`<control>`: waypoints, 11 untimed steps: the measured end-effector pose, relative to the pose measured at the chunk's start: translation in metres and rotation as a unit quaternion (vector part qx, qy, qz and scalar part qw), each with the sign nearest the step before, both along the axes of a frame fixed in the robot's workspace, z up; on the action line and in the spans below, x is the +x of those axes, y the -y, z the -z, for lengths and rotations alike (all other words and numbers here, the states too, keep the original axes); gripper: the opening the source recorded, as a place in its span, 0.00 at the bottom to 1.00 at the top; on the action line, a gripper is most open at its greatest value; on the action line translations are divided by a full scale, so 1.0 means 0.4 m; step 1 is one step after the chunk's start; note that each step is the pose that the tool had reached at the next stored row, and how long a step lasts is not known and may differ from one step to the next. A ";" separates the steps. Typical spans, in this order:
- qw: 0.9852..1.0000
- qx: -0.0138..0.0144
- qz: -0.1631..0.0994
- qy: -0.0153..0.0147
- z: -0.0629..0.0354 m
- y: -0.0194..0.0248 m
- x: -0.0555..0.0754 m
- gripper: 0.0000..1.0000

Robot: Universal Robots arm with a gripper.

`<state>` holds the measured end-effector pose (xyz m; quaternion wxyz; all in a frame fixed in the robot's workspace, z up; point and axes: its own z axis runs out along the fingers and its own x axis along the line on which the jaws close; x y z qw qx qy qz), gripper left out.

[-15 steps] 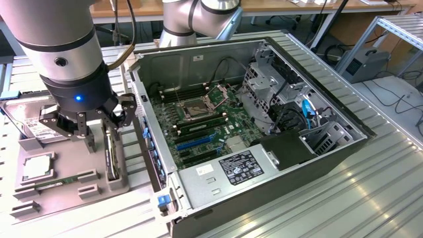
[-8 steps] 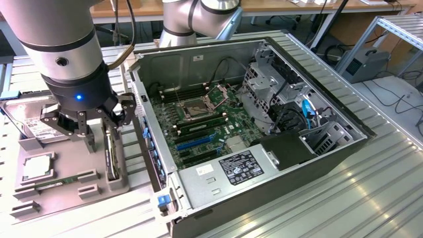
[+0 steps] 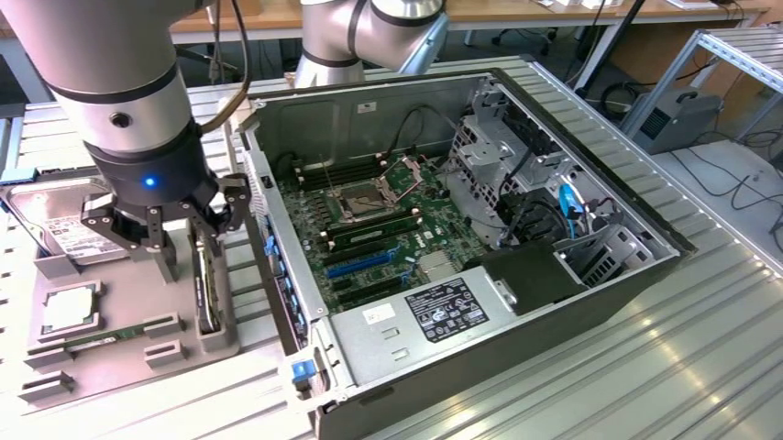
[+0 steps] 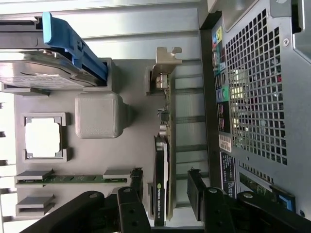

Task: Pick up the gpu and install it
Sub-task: 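Pick up the gpu and move the gpu toward the slot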

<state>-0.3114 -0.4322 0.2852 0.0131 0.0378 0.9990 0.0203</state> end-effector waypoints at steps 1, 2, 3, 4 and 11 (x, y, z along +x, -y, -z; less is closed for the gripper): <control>1.000 0.000 0.000 0.000 0.003 0.000 0.000 0.50; 1.000 0.000 0.000 0.000 0.007 0.000 0.000 0.50; 1.000 0.000 0.000 0.000 0.010 0.000 0.000 0.50; 1.000 0.000 0.000 0.000 0.013 0.000 0.000 0.50; 1.000 0.000 0.000 0.000 0.038 0.000 0.000 0.50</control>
